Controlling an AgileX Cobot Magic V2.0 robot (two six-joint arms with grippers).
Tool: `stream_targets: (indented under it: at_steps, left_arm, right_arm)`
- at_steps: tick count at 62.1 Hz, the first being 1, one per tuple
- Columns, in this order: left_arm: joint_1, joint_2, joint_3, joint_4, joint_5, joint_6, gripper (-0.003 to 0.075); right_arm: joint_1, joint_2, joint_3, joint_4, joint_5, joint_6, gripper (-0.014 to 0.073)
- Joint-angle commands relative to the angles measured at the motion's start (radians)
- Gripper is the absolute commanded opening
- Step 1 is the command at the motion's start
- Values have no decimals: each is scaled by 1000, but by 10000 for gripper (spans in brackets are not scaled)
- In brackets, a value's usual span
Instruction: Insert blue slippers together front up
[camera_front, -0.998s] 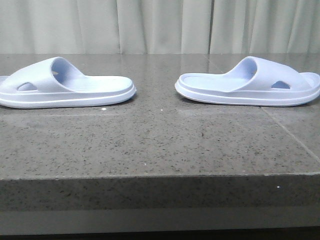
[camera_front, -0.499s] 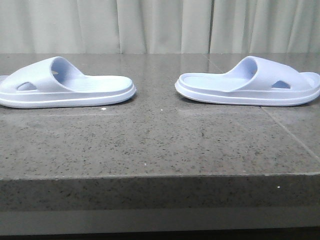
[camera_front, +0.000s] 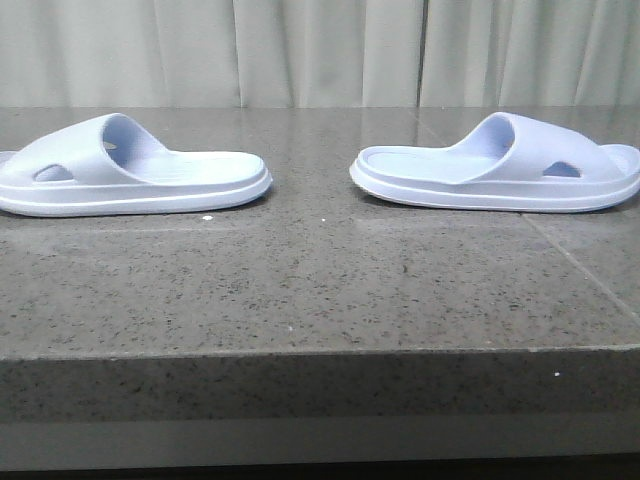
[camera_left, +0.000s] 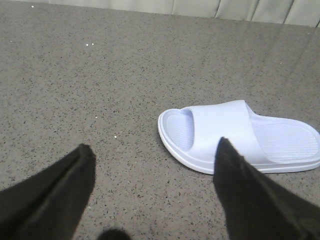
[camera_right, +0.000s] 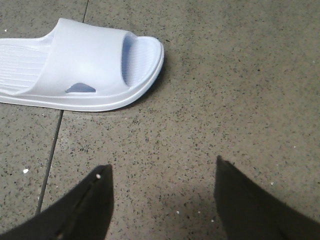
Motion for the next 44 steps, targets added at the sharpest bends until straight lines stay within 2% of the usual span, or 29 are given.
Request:
stream_targets:
  at_steps: [1,13,21,27,35,40,44]
  left_arm:
    - [-7,30,-40,0,-70,6,582]
    - [-2,185,-161,85,115,6,546]
    - [64,327,-238,49,195,14,546]
    - [152,423,-274,-107,200,153,546]
    - [276,529,-303,-467,248,414,546]
    - [325,609,-320,-616,294,538,546]
    - [334,660,-336,-687,314,582,546]
  right_arm:
    - [-3,4,-35,-7,-77,-9,528]
    - [-3,4,-35,-7,-81,-9,528]
    - [-3,4,-35,-7,-81,-9,528]
    - [-3,4,-35,-7,-81,-9,528]
    - [-3,4,-35,-7,-81,-9,528]
    - [-3,4,-35,-7,-83,-9,528]
    - [-3,4,-35,-7,-83,-9,528]
